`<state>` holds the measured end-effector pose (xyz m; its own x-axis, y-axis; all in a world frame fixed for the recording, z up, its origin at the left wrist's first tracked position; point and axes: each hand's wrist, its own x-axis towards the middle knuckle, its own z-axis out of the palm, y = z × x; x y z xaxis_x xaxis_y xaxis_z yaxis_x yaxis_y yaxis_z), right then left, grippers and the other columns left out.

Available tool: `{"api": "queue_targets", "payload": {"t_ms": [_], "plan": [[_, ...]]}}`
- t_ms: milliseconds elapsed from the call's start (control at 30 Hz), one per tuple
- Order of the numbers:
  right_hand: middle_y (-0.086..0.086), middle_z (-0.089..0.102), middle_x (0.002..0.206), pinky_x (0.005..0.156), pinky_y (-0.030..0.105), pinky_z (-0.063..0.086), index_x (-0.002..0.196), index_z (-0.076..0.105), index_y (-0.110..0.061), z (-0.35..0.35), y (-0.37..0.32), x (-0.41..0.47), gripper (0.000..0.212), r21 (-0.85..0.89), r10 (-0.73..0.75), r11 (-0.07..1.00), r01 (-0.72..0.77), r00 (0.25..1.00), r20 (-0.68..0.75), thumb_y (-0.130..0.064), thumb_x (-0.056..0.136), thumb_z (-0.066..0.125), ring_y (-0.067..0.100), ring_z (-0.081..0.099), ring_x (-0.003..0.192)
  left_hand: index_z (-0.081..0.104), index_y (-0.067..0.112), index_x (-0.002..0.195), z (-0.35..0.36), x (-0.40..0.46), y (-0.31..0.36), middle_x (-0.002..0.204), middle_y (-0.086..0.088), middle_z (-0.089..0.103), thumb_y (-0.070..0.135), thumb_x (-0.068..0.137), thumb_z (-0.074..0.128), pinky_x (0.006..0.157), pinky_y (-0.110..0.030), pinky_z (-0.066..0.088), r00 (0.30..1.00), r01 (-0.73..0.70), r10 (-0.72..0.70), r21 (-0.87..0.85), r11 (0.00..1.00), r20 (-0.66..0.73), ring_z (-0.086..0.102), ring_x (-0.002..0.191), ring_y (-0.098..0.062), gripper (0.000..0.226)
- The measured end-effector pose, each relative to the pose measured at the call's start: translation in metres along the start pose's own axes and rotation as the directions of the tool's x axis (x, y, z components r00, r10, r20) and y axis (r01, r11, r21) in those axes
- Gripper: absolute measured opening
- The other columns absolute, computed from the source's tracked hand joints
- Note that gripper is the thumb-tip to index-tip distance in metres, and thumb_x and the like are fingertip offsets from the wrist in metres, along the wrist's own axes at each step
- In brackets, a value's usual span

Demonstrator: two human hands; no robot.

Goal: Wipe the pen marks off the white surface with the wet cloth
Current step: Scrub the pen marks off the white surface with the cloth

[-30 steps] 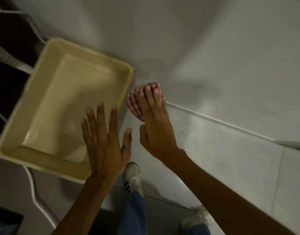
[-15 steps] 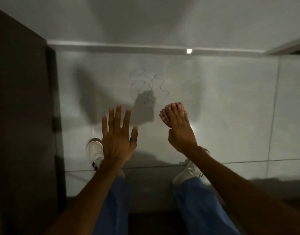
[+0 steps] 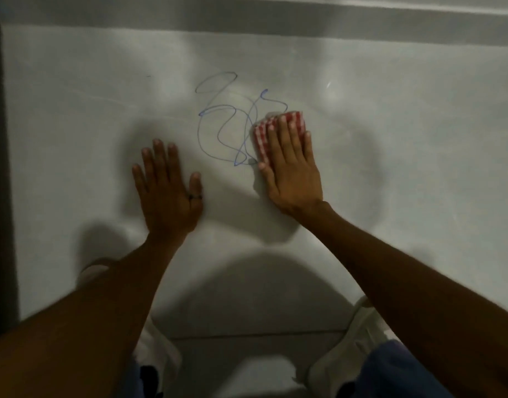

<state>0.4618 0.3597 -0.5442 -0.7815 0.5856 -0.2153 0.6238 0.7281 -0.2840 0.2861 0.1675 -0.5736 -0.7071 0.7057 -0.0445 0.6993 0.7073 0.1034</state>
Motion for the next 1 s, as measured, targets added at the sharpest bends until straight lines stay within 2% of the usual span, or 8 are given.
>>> {"api": "queue_targets", "payload": {"t_ms": [200, 333, 433, 567, 667, 767, 900, 1000], "plan": [[0.013, 0.011, 0.179, 0.137, 0.053, 0.005, 0.170, 0.013, -0.015, -0.005, 0.000, 0.048, 0.068, 0.032, 0.181, 0.984, -0.178, 0.968, -0.175, -0.043, 0.109, 0.025, 0.030, 0.006, 0.168, 0.020, 0.012, 0.172, 0.001, 0.002, -0.003, 0.180, -0.016, 0.020, 0.052, 0.111, 0.029, 0.136, -0.058, 0.012, 0.997, -0.009, 0.009, -0.003, 1.000, -0.075, 0.018, 0.167, -0.037, 0.073], [0.012, 0.010, 0.179, 0.136, 0.054, 0.009, 0.170, 0.015, -0.017, -0.009, -0.008, 0.064, 0.066, -0.034, -0.129, 0.991, 0.126, 0.985, -0.111, -0.039, 0.110, 0.031, 0.033, 0.004, 0.167, 0.022, 0.013, 0.172, 0.000, 0.001, -0.003, 0.180, -0.016, 0.020, 0.052, 0.110, 0.031, 0.136, -0.059, 0.012, 0.998, -0.017, 0.015, -0.039, 0.999, -0.062, 0.018, 0.167, -0.038, 0.074], [0.013, 0.010, 0.179, 0.136, 0.053, 0.006, 0.170, 0.015, -0.016, -0.019, -0.016, 0.085, 0.064, 0.040, 0.192, 0.981, -0.187, 0.964, -0.184, -0.037, 0.112, 0.031, 0.033, 0.003, 0.167, 0.024, 0.012, 0.171, -0.001, 0.001, -0.004, 0.179, -0.017, 0.021, 0.052, 0.109, 0.033, 0.135, -0.060, 0.013, 0.998, -0.009, 0.006, -0.060, 0.998, -0.057, 0.019, 0.166, -0.039, 0.074], [0.011, 0.011, 0.179, 0.137, 0.052, 0.008, 0.170, 0.016, -0.018, -0.012, -0.030, 0.097, 0.064, -0.028, -0.131, 0.991, 0.129, 0.987, -0.095, -0.040, 0.111, 0.030, 0.030, 0.005, 0.168, 0.025, 0.011, 0.171, -0.002, 0.002, -0.004, 0.179, -0.018, 0.020, 0.053, 0.110, 0.033, 0.136, -0.060, 0.011, 0.999, -0.016, 0.013, -0.067, 0.998, -0.041, 0.019, 0.166, -0.039, 0.075], [0.011, 0.011, 0.179, 0.137, 0.053, 0.007, 0.170, 0.014, -0.017, -0.013, -0.041, 0.110, 0.064, 0.005, 0.104, 0.994, -0.105, 0.982, -0.156, -0.039, 0.112, 0.030, 0.030, 0.004, 0.168, 0.026, 0.011, 0.170, -0.004, 0.002, -0.005, 0.179, -0.018, 0.020, 0.054, 0.109, 0.032, 0.135, -0.060, 0.011, 1.000, -0.006, 0.003, -0.087, 0.996, -0.031, 0.020, 0.166, -0.040, 0.075], [0.012, 0.009, 0.179, 0.137, 0.050, 0.005, 0.170, 0.013, -0.016, -0.007, -0.057, 0.117, 0.065, -0.037, -0.061, 0.998, 0.057, 0.992, -0.112, -0.042, 0.112, 0.028, 0.030, 0.004, 0.168, 0.026, 0.012, 0.170, -0.005, 0.002, -0.004, 0.179, -0.018, 0.021, 0.054, 0.108, 0.034, 0.135, -0.062, 0.014, 1.000, -0.001, -0.001, -0.088, 0.996, -0.020, 0.021, 0.166, -0.040, 0.076], [0.012, 0.008, 0.180, 0.137, 0.051, 0.003, 0.170, 0.012, -0.016, -0.007, -0.083, 0.129, 0.065, 0.045, 0.157, 0.987, -0.152, 0.976, -0.152, -0.042, 0.112, 0.026, 0.029, 0.003, 0.168, 0.027, 0.012, 0.170, -0.008, 0.002, -0.004, 0.179, -0.017, 0.022, 0.055, 0.107, 0.033, 0.134, -0.063, 0.016, 1.000, 0.007, -0.008, -0.099, 0.995, -0.007, 0.021, 0.166, -0.039, 0.076], [0.012, 0.007, 0.180, 0.137, 0.049, 0.002, 0.169, 0.011, -0.015, -0.001, -0.091, 0.129, 0.067, -0.013, -0.095, 0.995, 0.095, 0.993, -0.072, -0.044, 0.111, 0.023, 0.029, 0.002, 0.168, 0.027, 0.012, 0.170, -0.007, 0.002, -0.003, 0.179, -0.017, 0.022, 0.055, 0.108, 0.032, 0.134, -0.062, 0.016, 1.000, 0.002, -0.003, -0.089, 0.996, -0.015, 0.021, 0.166, -0.039, 0.076]]}}
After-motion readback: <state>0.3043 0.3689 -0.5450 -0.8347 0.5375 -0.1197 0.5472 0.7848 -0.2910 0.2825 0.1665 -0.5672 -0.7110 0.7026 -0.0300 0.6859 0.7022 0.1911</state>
